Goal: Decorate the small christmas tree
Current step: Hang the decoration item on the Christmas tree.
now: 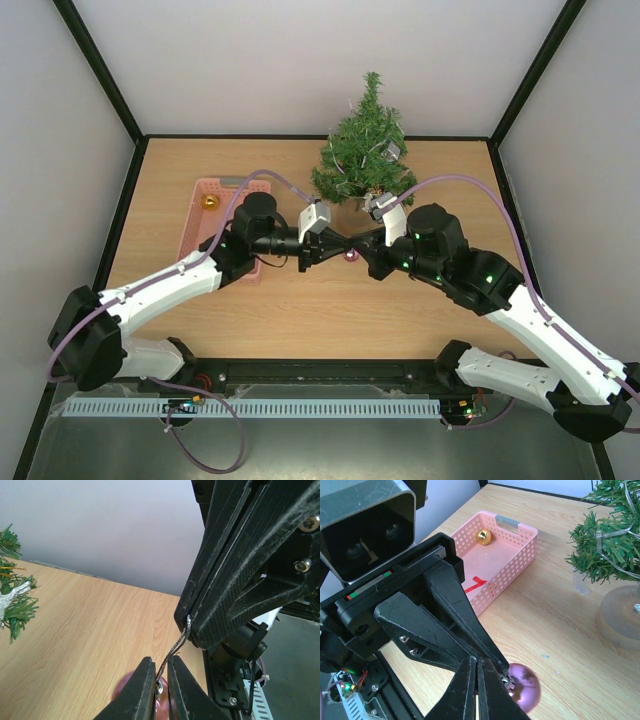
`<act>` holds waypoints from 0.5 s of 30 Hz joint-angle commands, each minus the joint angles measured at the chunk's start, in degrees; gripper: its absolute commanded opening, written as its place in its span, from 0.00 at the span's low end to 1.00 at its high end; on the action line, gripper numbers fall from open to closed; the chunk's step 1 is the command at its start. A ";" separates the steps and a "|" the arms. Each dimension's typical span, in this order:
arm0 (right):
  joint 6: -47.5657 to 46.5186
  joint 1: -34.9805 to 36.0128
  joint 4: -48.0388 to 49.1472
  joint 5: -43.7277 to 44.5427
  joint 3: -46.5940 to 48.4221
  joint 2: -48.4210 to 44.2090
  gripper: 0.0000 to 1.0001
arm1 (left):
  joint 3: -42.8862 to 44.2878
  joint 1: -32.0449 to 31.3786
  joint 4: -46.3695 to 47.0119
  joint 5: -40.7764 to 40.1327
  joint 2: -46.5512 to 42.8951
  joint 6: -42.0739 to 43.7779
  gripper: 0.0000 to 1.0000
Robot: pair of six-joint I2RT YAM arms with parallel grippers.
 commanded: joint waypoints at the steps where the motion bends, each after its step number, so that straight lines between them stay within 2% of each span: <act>1: 0.33 0.20 1.40 0.68 -0.68 -0.92 0.02 | 1.41 -0.38 0.31 -0.74 -2.14 2.11 0.08; 10: 0.40 0.20 1.34 0.87 -0.81 -0.92 0.02 | 1.37 -0.40 -1.08 -1.36 -3.03 2.77 0.09; 15: 0.17 0.20 1.05 1.28 -0.99 -0.92 0.02 | 1.23 -0.40 -2.97 -1.27 -3.83 4.77 0.02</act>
